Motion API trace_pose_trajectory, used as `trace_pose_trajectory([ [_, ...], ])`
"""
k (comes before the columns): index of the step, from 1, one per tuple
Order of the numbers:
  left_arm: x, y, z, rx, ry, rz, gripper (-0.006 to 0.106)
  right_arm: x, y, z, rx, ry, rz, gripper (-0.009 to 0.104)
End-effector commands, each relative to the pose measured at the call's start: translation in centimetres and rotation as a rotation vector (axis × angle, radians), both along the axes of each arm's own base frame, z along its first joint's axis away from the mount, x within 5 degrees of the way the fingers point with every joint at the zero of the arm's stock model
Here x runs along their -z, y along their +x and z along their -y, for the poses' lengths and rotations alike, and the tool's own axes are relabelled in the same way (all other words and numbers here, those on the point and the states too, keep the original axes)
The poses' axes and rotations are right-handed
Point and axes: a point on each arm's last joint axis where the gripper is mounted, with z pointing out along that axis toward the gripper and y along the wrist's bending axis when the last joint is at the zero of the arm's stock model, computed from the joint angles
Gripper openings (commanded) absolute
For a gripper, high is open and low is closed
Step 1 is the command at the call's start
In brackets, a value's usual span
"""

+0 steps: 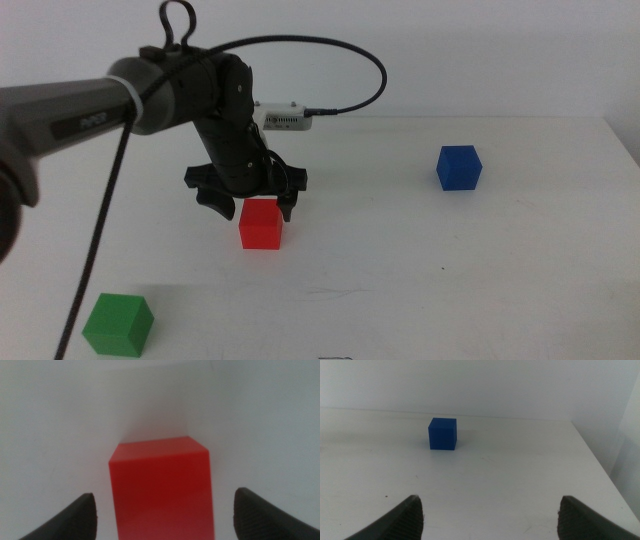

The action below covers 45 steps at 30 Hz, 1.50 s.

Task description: Stack red cubes first, then green, then blue cubes in a specific spot.

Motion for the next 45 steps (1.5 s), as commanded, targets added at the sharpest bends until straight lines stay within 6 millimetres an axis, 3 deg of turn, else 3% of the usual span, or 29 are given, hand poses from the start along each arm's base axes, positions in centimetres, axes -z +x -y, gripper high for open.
trace_pose_trajectory([
  [1, -2.4, 0.2, 0.4, -0.026, -0.058, 0.077, 0.094, -1.6, -0.1, 0.0, -0.003, -0.016, 0.115, 0.094],
  [7, -0.7, 1.1, 0.8, -0.029, -0.056, 0.077, 0.093, -1.6, -0.1, 0.0, -0.003, -0.016, 0.115, 0.094],
  [11, 0.1, 1.2, 0.9, -0.030, -0.050, 0.062, 0.084, -1.6, -0.1, 0.0, -0.003, -0.016, 0.115, 0.094],
  [19, -0.2, 1.3, 0.8, -0.033, -0.064, 0.076, 0.044, -1.6, -0.1, 0.0, -0.003, -0.016, 0.115, 0.094],
  [28, -4.1, 0.2, 0.7, -0.085, -0.120, 0.133, 0.011, -1.6, -0.1, 0.0, -0.003, -0.016, 0.115, 0.094],
  [35, -6.2, -3.0, 3.8, -0.134, -0.138, 0.104, 0.003, -1.6, -0.1, 0.0, -0.003, -0.016, 0.115, 0.094],
  [41, -6.2, -5.6, 7.9, -0.157, -0.131, 0.109, 0.003, -1.6, -0.1, 0.0, -0.003, -0.016, 0.115, 0.094],
  [45, -6.2, -6.5, 9.1, -0.148, -0.100, 0.154, 0.003, -1.6, -0.1, 0.0, -0.003, -0.016, 0.115, 0.094],
])
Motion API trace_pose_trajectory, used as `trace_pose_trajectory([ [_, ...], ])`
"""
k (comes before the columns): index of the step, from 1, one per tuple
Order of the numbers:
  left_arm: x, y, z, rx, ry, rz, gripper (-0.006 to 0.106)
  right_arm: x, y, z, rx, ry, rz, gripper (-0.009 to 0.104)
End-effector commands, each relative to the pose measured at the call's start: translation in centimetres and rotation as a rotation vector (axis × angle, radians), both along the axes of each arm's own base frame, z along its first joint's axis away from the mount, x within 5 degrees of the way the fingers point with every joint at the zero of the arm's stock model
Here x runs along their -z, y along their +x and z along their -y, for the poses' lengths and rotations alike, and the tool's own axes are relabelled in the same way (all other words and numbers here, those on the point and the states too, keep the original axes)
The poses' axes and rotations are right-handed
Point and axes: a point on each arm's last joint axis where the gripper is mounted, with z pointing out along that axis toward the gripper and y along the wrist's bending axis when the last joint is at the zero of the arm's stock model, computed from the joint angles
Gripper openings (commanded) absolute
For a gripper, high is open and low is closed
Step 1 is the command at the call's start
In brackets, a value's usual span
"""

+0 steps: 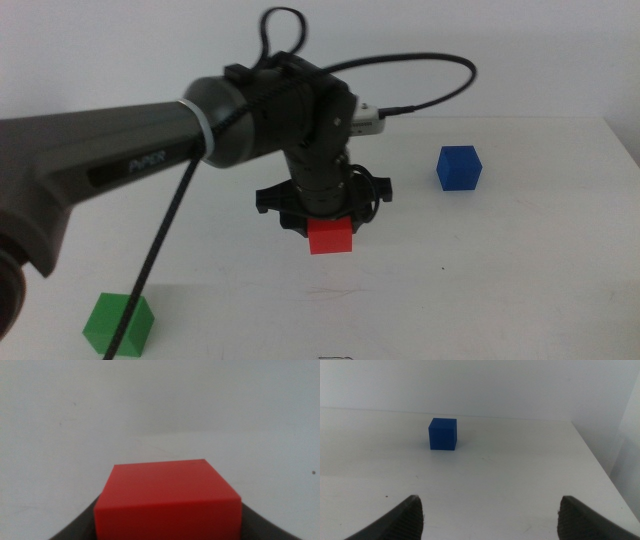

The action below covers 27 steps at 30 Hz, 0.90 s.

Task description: Stack red cubes first, then green, then blue cubes in a specific spot.

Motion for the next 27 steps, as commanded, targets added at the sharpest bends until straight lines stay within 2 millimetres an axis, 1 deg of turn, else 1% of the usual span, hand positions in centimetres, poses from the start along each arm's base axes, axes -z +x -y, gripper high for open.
trace_pose_trajectory([
  [1, -3.3, -0.6, 0.2, -0.006, -0.041, 0.104, 0.003, -1.6, -0.1, 0.0, -0.003, -0.016, 0.115, 0.094],
  [4, -3.0, -0.8, 0.5, 0.003, -0.029, 0.092, 0.003, -1.6, -0.1, 0.0, -0.003, -0.016, 0.115, 0.094],
  [14, 0.1, -0.2, 1.2, -0.002, 0.009, 0.021, 0.003, -1.6, -0.1, 0.0, -0.003, -0.015, 0.115, 0.094],
  [18, 1.0, 0.0, 1.5, -0.002, 0.001, 0.015, 0.003, -1.6, -0.1, 0.0, -0.003, -0.016, 0.115, 0.094],
  [27, 1.3, 0.2, 1.9, -0.006, -0.029, 0.018, 0.003, -1.6, -0.1, 0.0, -0.003, -0.016, 0.115, 0.094],
])
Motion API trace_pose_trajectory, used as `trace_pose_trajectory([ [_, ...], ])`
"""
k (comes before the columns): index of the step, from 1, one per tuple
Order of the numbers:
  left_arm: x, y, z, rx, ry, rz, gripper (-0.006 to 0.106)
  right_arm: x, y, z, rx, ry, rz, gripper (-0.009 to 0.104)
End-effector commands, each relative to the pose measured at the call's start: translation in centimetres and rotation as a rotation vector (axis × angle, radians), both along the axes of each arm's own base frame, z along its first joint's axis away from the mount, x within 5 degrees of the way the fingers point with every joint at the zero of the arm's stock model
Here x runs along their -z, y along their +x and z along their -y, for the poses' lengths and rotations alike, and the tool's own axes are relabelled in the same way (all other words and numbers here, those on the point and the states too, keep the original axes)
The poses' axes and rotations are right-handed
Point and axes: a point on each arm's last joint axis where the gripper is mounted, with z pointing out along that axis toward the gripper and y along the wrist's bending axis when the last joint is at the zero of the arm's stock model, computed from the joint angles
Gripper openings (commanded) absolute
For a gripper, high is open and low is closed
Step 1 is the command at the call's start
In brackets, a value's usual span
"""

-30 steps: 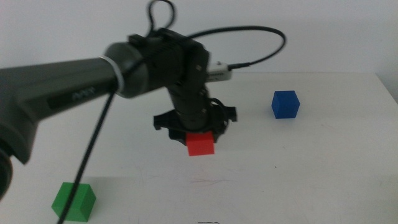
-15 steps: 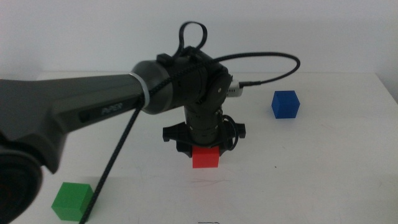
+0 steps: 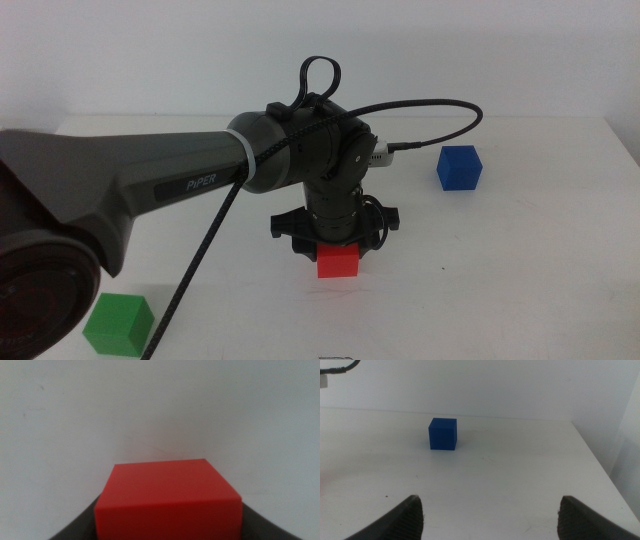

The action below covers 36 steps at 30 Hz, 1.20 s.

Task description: Stack red cubes first, then green, then blue cubes in a specific spot.

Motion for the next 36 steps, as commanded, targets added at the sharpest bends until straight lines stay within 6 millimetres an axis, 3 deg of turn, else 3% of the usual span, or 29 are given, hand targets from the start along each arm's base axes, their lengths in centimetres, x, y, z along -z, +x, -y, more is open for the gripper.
trace_pose_trajectory([
  [1, -2.8, 0.0, 0.3, -0.010, -0.071, 0.059, 0.003, -1.6, -0.1, 0.0, -0.003, -0.016, 0.115, 0.094],
  [8, -1.3, 0.0, 0.6, -0.003, -0.063, 0.011, 0.003, -1.6, -0.1, 0.0, -0.003, -0.016, 0.115, 0.094],
  [19, -1.1, 0.0, 0.5, 0.027, -0.031, 0.014, 0.003, -1.6, -0.1, 0.0, -0.003, -0.016, 0.115, 0.094],
  [20, -1.1, 0.0, 0.5, 0.043, -0.029, 0.018, 0.016, -1.6, -0.1, 0.0, -0.003, -0.016, 0.115, 0.094],
  [25, -1.1, 0.1, 0.5, 0.089, -0.020, 0.029, 0.034, -1.6, -0.1, 0.0, -0.003, -0.016, 0.115, 0.094],
  [36, -1.4, 0.3, 0.3, 0.129, 0.000, 0.072, 0.094, -1.6, -0.1, 0.0, -0.003, -0.016, 0.115, 0.094],
])
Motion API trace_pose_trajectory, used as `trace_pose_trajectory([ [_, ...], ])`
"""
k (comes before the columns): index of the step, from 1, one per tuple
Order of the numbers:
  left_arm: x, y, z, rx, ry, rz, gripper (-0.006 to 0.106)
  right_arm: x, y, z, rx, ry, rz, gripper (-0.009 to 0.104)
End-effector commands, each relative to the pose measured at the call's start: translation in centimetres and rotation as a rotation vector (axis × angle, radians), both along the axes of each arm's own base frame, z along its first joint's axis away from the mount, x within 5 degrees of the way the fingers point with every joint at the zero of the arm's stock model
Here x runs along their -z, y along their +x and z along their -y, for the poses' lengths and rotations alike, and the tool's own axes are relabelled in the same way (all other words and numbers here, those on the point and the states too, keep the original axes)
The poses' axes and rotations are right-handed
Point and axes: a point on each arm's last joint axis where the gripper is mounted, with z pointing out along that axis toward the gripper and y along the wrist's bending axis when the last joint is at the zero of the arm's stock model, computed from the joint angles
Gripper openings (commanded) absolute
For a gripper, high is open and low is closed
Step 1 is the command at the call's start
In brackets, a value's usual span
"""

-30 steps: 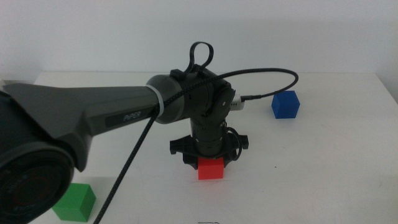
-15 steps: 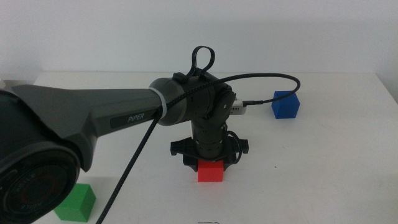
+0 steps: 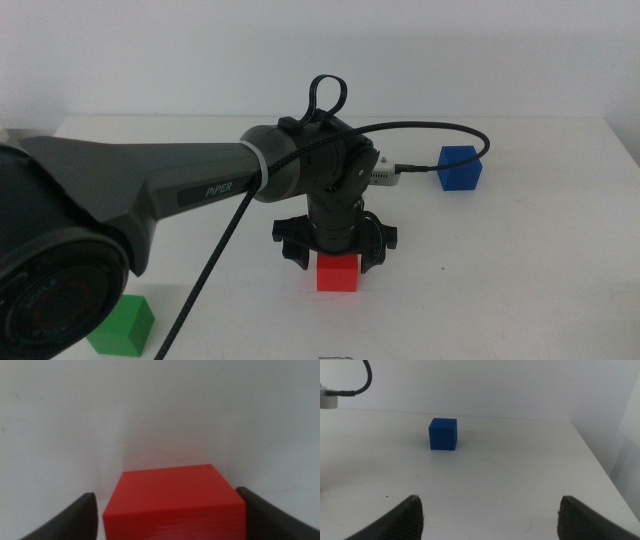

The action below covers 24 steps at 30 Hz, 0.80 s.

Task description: Stack red cubes first, then green, then blue cubes in a specific spot.

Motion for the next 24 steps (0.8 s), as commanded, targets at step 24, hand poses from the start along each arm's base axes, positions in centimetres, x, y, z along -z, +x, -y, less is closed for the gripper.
trace_pose_trajectory([
  [24, -16.6, -9.8, -21.8, -0.066, 0.106, 0.073, 0.094, -1.6, -0.1, 0.0, -0.003, -0.016, 0.115, 0.094],
])
